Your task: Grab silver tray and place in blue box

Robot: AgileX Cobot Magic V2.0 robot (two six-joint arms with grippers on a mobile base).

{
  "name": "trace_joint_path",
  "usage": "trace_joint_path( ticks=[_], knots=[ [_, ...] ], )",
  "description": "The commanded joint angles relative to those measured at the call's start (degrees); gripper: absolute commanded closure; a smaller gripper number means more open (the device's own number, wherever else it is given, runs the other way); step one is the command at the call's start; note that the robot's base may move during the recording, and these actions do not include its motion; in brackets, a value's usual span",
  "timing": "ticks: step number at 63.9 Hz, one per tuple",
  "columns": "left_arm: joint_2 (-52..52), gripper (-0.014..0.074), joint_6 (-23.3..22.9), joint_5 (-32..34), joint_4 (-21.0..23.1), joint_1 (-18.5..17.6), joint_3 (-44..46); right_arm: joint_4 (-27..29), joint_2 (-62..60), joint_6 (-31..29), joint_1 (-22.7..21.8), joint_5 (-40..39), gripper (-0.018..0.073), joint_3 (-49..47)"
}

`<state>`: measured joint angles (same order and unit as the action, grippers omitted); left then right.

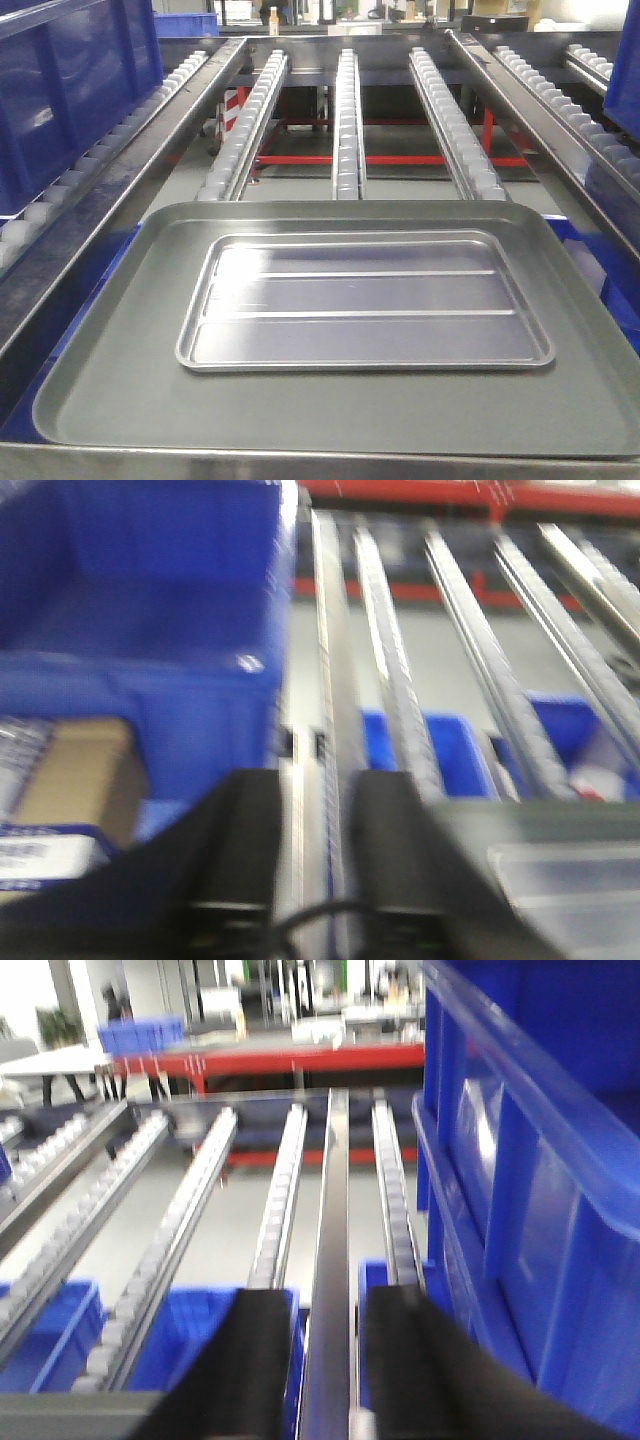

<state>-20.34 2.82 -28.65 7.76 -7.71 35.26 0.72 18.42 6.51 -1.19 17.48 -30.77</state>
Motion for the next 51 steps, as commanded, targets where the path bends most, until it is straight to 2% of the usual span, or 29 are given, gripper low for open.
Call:
trace_joint_path(
  ticks=[1,4,8,16,22,28,30,34,38,41,44,51],
  knots=[
    [-3.69,0.0272,-0.03,3.45,2.04,-2.88,2.62,1.65,3.60,0.00,1.22,-2.45,0.0111,-3.65],
    [-5.42,0.0235,-0.03,3.56,2.19,-4.88,2.62,2.77,5.23,0.00,2.75,-1.49,0.0111,-4.33],
    [-8.23,0.0228,-0.03,4.03,3.88,-8.44,2.74,4.42,7.49,0.00,5.71,-0.45,0.0111,-4.74],
    [-16.03,0.0231,-0.03,7.33,10.17,-17.47,2.84,4.98,14.09,-0.10,15.33,0.54,0.0111,-4.74],
    [-22.06,0.0246,-0.03,9.42,11.06,-25.43,4.01,4.98,19.80,-1.11,22.87,0.35,0.0111,-4.74],
    [-27.54,0.0278,-0.03,14.07,11.06,-33.95,5.19,4.93,26.03,-3.74,29.41,-0.46,0.0111,-5.41],
    [-29.53,0.0294,-0.03,17.72,10.67,-37.10,5.43,4.93,28.07,-4.34,30.95,-0.64,0.0113,-5.86],
    [-33.11,0.0317,-0.03,22.85,10.87,-41.14,5.57,4.93,31.40,-4.56,32.93,-1.29,0.0113,-6.68],
    [-35.90,0.0316,-0.03,25.53,11.45,-43.34,5.85,4.93,33.57,-4.56,33.39,-2.04,0.0113,-7.32],
    [-37.71,0.0316,-0.03,25.63,11.61,-43.59,6.50,4.93,34.90,-4.56,33.39,-1.74,0.0113,-8.24],
    [-39.10,0.0316,-0.03,24.17,11.36,-43.43,7.50,4.93,36.09,-4.56,33.33,-0.26,0.0113,-9.43],
    [-42.15,0.0316,-0.03,17.30,6.37,-41.97,11.57,4.87,39.83,-4.56,33.22,7.54,0.0113,-13.69]
  ],
)
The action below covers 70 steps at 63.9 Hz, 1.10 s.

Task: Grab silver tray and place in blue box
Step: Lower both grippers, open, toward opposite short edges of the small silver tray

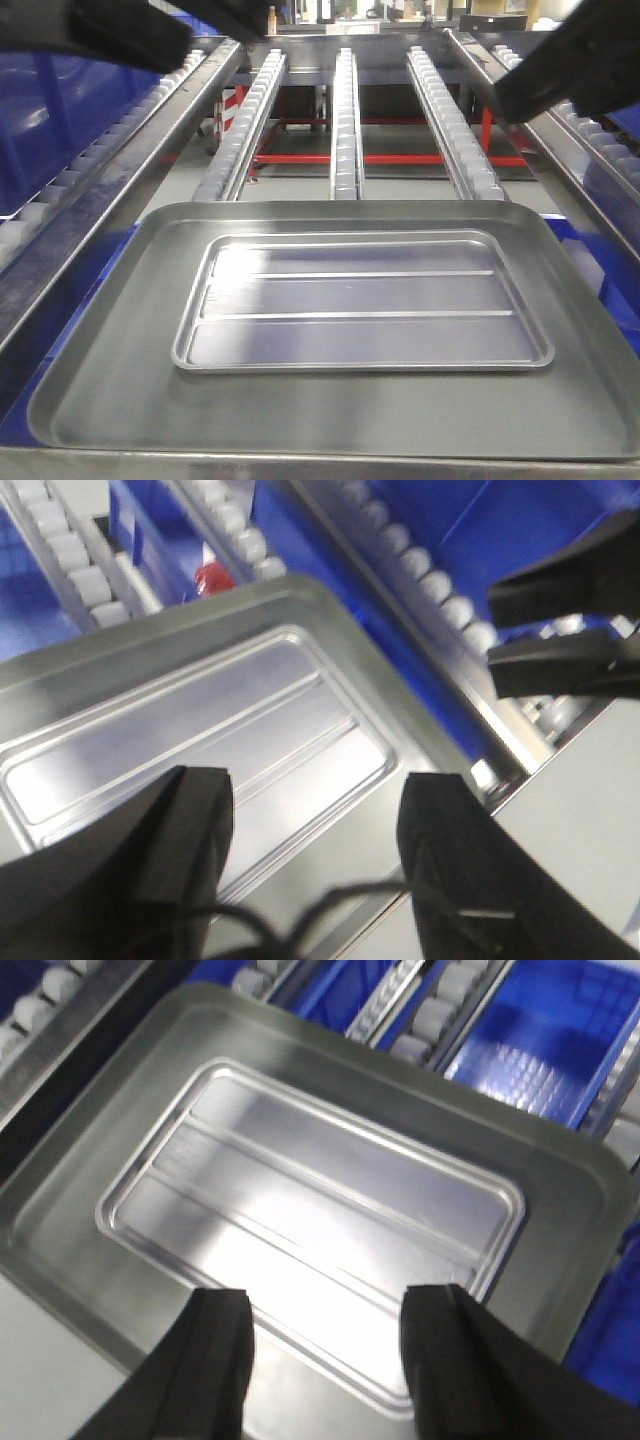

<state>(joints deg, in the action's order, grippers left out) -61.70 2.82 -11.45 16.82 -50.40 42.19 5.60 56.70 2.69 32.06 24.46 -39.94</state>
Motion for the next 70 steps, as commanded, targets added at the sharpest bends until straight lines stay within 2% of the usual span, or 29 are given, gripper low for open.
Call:
trace_joint_path(
  ticks=[1,4,8,11,14,18,23,26,32,51,60,70],
  knots=[
    [-1.44,0.0316,-0.03,-1.74,-3.44,1.00,5.32,-0.08,2.38,-0.74,-0.03,2.06,0.0113,-5.36],
    [-3.06,0.0316,-0.03,-6.36,-6.26,1.42,8.31,-1.17,4.38,-0.74,-0.03,5.12,0.0113,-7.22],
    [-5.46,0.0317,-0.71,-12.00,-7.68,1.90,11.89,-3.08,6.90,-0.09,-0.03,8.08,0.0113,-9.43],
    [-7.69,0.0317,-1.03,-15.56,-8.58,2.38,14.90,-5.60,9.05,2.53,-0.25,9.81,0.0113,-11.28],
    [-9.72,0.0317,-3.90,-18.04,-10.33,2.74,17.37,-7.21,10.46,5.77,-1.01,10.96,0.0113,-12.63],
    [-12.39,0.0317,-9.95,-22.10,-15.02,3.07,20.36,-9.55,12.60,10.99,-2.33,13.05,0.0113,-14.88],
    [-16.07,0.0317,-21.89,-29.54,-26.17,3.07,24.07,-12.62,14.81,15.91,-4.49,15.61,0.0113,-17.10],
    [-18.05,0.0317,-28.88,-33.87,-31.34,3.07,26.02,-13.11,15.82,18.07,-5.79,16.27,0.0113,-17.91],
    [-22.40,0.0316,-38.59,-38.33,-37.70,3.07,29.03,-13.11,18.09,21.79,-7.43,16.19,0.0113,-19.07],
    [-31.45,0.0316,-50.48,-37.23,-36.10,3.79,31.83,-12.36,24.61,22.44,-7.88,15.48,0.0113,-19.94],
    [-33.87,0.0316,-50.74,-37.23,-31.67,5.75,31.83,-11.84,27.45,22.44,-7.88,14.45,0.0113,-19.94],
    [-35.16,0.0316,-50.19,-37.15,-31.68,6.85,31.83,-10.83,30.02,22.44,-7.88,13.36,0.0113,-19.94]
  ],
)
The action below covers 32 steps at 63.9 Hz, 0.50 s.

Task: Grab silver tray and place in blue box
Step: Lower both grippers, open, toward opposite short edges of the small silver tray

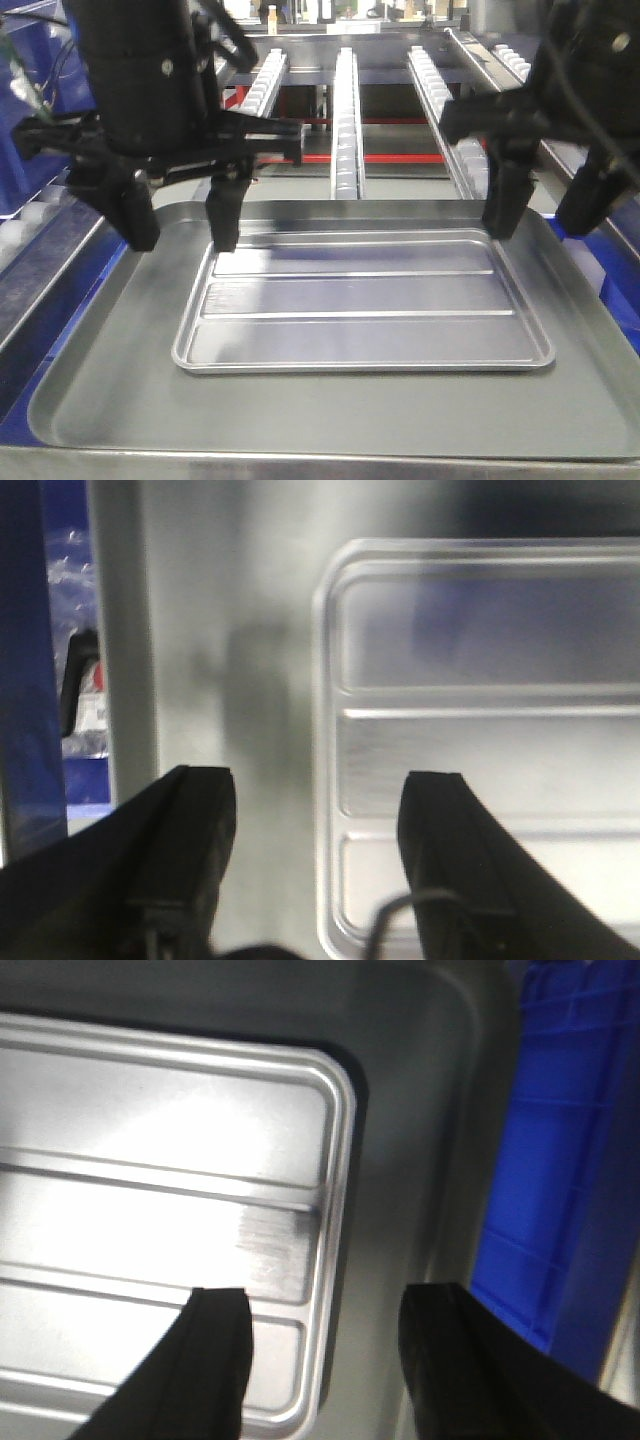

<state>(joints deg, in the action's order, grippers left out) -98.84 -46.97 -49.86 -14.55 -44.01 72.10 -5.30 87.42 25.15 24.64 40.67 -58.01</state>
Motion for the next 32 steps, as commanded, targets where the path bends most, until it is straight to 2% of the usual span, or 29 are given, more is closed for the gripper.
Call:
trace_joint_path(
  ticks=[1,32],
  knots=[
    [1.97,0.0316,0.08,1.27,-0.31,0.46,1.92,0.14,-0.50,-0.03,-0.45,-2.92,0.0113,-1.87],
    [-0.57,0.0316,0.33,2.47,0.20,0.76,1.92,0.09,5.23,-0.14,-0.52,-3.66,0.0113,-1.87]
  ],
)
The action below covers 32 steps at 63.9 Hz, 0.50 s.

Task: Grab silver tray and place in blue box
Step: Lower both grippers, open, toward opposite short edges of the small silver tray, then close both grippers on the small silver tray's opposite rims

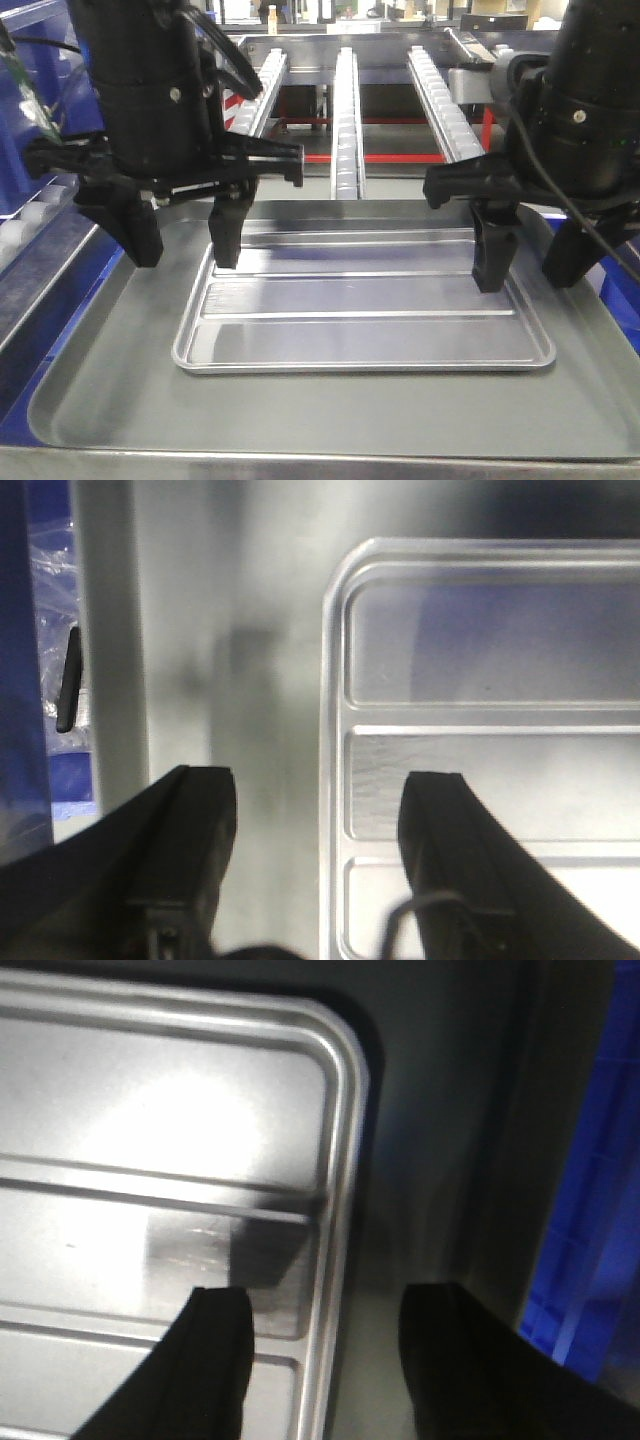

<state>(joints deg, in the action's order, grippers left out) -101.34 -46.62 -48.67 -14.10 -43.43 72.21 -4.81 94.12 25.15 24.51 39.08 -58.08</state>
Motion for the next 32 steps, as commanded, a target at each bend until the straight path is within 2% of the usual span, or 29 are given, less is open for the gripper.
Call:
trace_joint_path(
  ticks=[1,32],
  knots=[
    [1.77,0.0316,-0.02,1.28,-0.25,0.18,1.81,-0.39,-1.33,-0.14,-0.40,-2.07,0.0113,-1.79],
    [-1.84,0.0316,-0.02,2.84,2.65,1.42,1.81,-0.39,0.01,-0.77,-0.40,-3.52,0.0115,-1.79]
  ],
)
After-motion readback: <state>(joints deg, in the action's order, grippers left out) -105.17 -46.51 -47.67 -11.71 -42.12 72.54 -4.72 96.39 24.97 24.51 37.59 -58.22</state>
